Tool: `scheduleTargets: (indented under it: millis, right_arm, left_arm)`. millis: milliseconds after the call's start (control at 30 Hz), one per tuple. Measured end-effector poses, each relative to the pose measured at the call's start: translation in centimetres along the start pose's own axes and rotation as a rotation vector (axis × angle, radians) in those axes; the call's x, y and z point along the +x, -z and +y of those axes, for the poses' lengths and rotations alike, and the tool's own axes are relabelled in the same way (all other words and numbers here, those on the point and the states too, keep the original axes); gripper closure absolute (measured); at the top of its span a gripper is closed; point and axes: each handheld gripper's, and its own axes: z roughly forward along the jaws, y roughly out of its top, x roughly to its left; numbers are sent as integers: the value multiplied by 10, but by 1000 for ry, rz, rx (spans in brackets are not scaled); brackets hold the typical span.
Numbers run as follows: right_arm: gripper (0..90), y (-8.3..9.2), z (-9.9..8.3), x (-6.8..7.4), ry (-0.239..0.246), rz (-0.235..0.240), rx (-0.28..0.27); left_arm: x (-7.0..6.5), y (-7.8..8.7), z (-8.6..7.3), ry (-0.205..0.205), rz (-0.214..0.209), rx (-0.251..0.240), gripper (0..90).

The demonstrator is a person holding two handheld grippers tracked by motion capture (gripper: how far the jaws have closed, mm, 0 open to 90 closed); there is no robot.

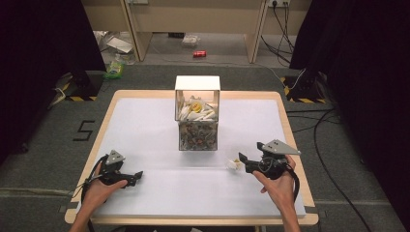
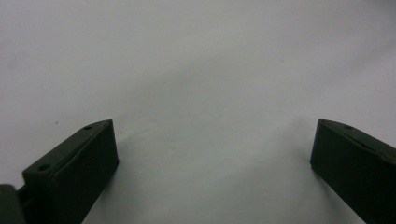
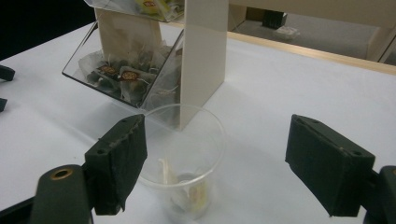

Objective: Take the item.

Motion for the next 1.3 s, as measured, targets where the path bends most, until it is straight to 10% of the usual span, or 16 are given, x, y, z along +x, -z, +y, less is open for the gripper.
scheduleTargets:
  millis: [1300]
  right_arm:
    - [196,18,-63,-18,-63,-63,97]
  left_arm:
    - [0,0,0,-1,1,0,1]
